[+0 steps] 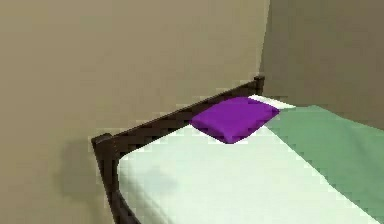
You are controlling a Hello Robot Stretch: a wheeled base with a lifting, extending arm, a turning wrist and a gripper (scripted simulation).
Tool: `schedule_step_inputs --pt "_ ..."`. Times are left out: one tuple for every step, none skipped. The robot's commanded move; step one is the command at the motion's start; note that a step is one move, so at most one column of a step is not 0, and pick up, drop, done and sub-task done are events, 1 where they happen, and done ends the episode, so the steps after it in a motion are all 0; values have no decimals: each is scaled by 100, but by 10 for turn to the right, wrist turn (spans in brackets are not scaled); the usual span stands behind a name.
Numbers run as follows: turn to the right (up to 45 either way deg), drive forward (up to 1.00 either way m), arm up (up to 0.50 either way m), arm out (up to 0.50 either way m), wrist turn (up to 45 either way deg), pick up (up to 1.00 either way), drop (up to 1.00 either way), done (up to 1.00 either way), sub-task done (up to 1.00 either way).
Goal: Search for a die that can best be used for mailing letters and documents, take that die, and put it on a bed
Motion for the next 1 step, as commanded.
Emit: schedule_step_inputs --pt "450 0 0 0 0 0 0 0 0"
